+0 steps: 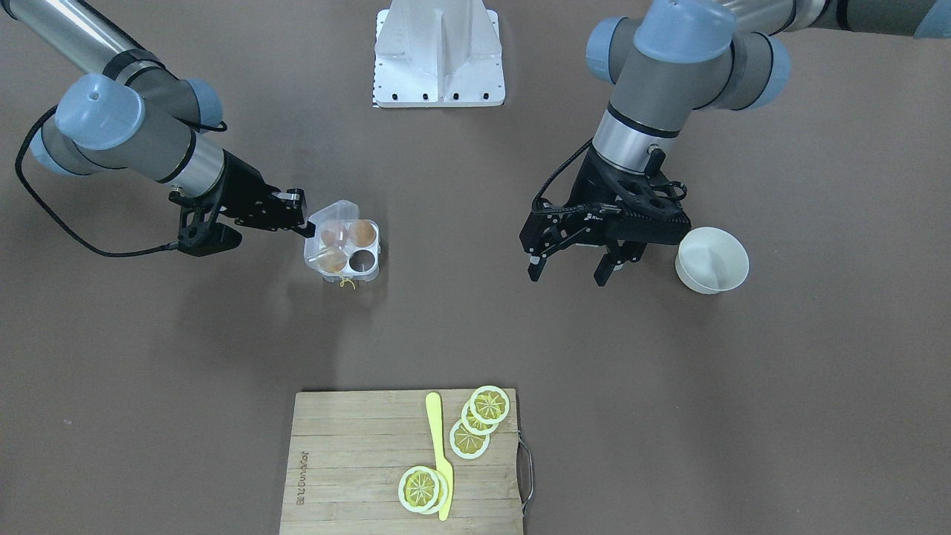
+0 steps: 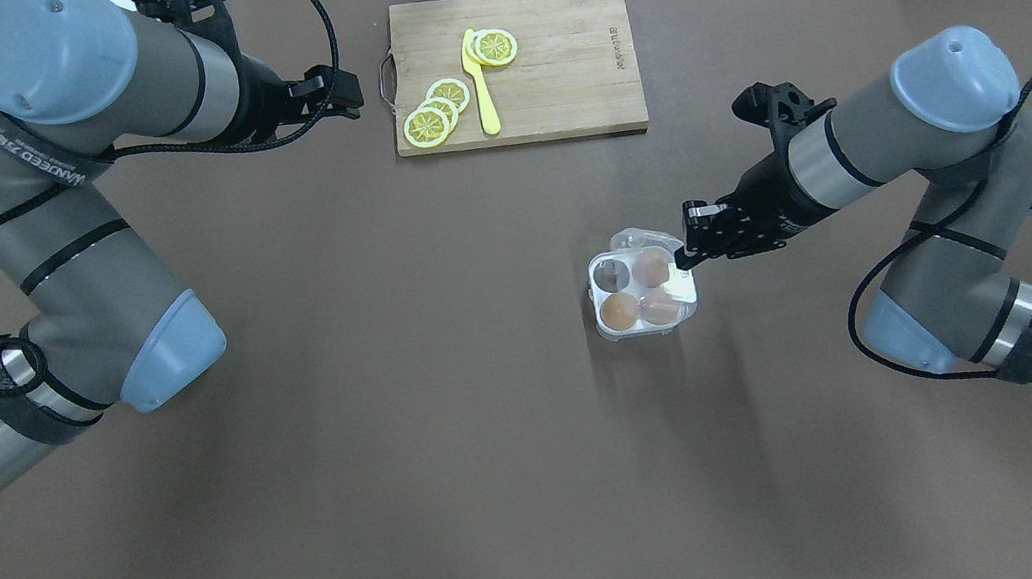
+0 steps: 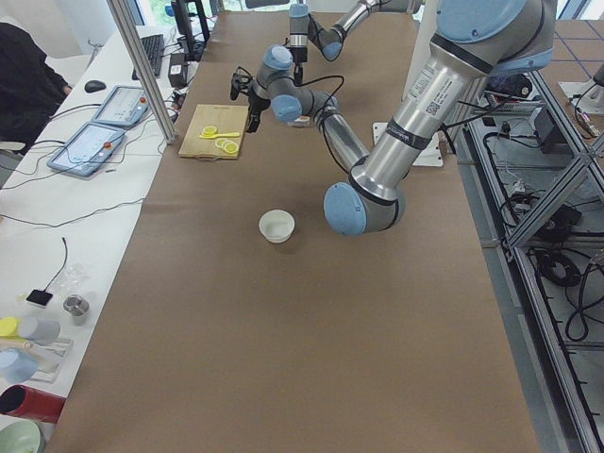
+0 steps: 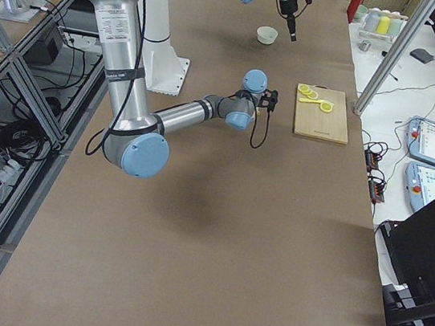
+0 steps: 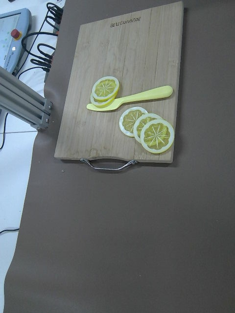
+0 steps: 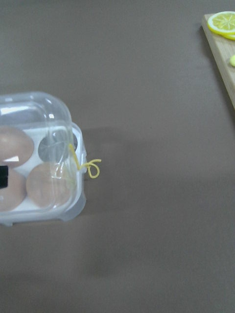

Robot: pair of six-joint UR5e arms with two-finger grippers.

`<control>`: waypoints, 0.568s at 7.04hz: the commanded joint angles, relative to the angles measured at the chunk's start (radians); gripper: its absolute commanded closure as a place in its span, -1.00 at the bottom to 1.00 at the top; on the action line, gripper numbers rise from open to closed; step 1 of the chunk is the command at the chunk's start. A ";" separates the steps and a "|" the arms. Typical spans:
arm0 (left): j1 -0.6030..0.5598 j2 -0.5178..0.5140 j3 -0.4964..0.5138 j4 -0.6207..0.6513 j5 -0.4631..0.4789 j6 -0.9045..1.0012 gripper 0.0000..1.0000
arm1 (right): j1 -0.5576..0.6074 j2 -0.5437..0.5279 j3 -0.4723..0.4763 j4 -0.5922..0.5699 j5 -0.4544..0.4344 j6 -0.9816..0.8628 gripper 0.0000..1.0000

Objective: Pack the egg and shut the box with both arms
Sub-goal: 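Push the clear carton lid down over the eggs with the right gripper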

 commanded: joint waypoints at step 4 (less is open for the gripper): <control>-0.002 0.022 -0.012 -0.003 -0.001 0.001 -0.94 | 0.020 0.125 0.003 -0.160 -0.001 0.014 0.19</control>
